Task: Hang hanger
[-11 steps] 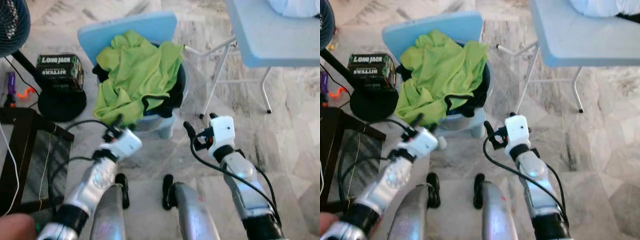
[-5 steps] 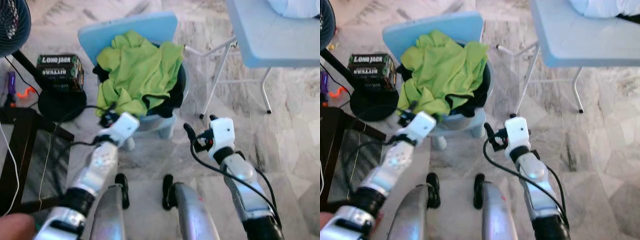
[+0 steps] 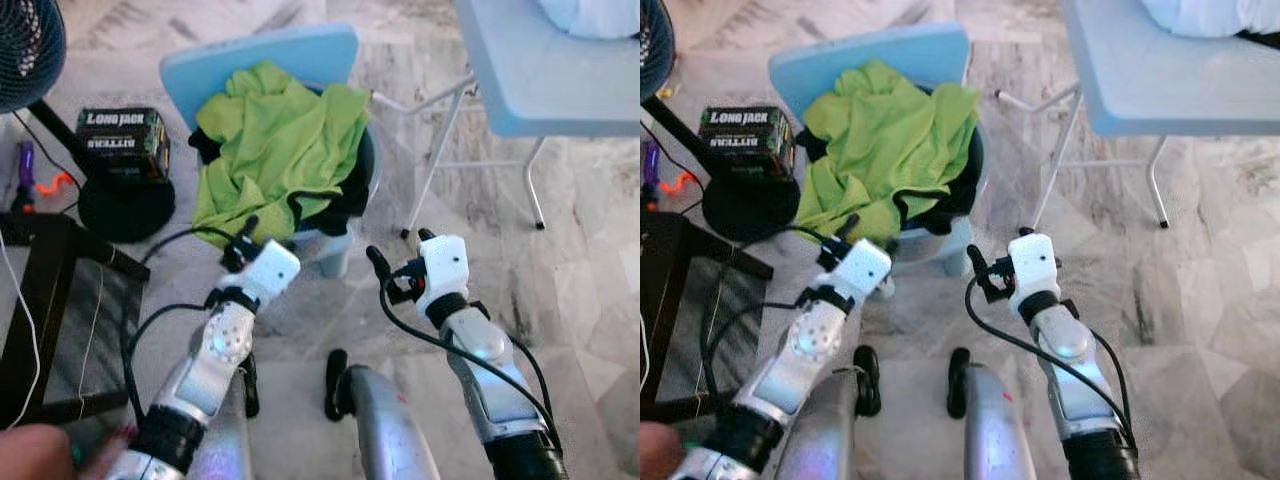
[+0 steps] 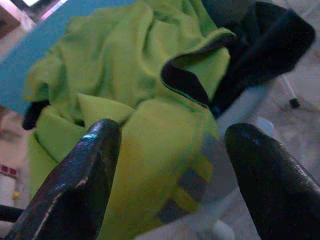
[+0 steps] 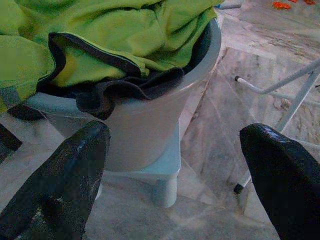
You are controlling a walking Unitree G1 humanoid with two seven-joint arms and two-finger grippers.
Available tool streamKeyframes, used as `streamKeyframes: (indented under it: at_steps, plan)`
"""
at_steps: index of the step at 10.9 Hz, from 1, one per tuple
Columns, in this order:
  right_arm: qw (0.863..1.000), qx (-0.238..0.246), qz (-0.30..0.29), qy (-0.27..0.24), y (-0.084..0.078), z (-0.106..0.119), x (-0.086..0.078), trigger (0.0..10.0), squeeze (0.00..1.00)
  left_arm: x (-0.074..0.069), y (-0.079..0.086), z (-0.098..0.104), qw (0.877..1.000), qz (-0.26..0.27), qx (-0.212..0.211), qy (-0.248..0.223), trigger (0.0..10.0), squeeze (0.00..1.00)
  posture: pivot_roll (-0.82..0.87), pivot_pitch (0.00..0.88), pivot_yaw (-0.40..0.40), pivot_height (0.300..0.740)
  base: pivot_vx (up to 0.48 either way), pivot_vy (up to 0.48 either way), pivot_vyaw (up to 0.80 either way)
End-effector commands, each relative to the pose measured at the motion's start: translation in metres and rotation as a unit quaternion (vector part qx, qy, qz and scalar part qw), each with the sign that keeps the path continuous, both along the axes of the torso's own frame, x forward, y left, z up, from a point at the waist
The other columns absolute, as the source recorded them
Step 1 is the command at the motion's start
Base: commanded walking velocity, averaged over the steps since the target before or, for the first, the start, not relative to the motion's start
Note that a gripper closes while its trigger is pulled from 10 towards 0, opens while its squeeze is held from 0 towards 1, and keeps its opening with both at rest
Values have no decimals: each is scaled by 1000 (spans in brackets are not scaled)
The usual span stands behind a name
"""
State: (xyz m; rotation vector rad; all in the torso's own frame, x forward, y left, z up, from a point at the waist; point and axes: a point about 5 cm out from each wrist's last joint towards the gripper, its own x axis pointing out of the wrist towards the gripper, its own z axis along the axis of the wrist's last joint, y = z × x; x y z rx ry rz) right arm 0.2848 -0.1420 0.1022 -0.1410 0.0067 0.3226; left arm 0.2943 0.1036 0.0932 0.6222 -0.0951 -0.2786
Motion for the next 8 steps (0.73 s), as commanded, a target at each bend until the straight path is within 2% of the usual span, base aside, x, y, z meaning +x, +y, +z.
streamKeyframes:
  at_steps: [1, 2, 4, 8]
  plan:
    - [1000, -5, -1, 16, -3, -8, -6, 10000, 0, -5, -5, -7, 1000, -11, -9, 27, 10000, 0, -43, 336, -82, 740, 0, 0, 0]
    - [1000, -5, 9, 20, -2, -9, -9, 10000, 0, -2, -6, -8, 999, -10, -15, 38, 10000, 0, -51, 338, -84, 740, 0, 0, 0]
    - [999, -14, 2, 32, -13, -13, -17, 10000, 0, 3, -6, -10, 999, -5, -20, 37, 10000, 0, -75, 348, -85, 740, 0, 0, 0]
    - [999, -15, 5, 36, -10, -14, -25, 10000, 0, 17, -25, -2, 999, -18, -32, 29, 10000, 0, -97, 371, -85, 740, 0, 0, 0]
